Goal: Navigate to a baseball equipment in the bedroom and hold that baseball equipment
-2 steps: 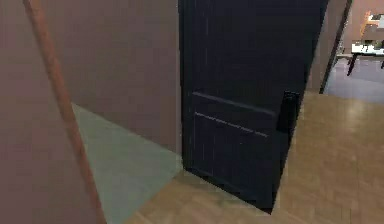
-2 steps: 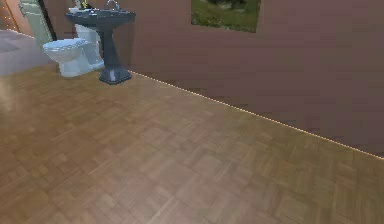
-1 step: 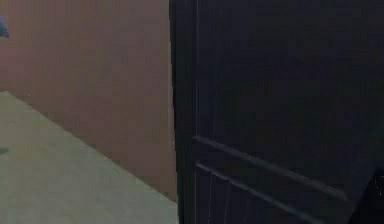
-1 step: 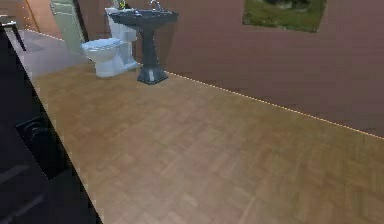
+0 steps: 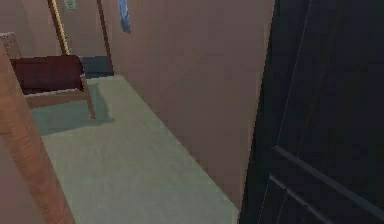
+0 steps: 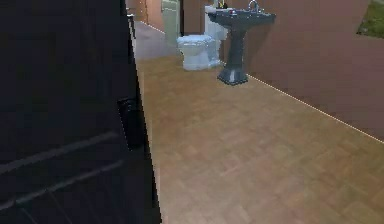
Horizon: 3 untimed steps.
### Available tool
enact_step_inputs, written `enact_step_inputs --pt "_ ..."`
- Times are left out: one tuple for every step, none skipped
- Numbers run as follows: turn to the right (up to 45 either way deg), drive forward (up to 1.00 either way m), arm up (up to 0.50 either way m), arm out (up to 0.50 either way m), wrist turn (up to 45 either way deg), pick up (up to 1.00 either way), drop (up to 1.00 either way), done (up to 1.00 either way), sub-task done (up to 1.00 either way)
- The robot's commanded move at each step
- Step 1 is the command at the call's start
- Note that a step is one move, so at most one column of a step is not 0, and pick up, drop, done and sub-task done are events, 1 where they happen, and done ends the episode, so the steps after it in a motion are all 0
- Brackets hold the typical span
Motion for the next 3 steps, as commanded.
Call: enact_step_inputs --pt "0.0 0.50 0.00 0.00 0.0 0.00 0.00 0.00 0.00" --pt "-45.0 0.00 0.00 0.00 0.0 0.00 0.00 0.00 0.00" --pt "-3.0 0.00 0.00 0.00 0.0 0.00 0.00 0.00 0.00"
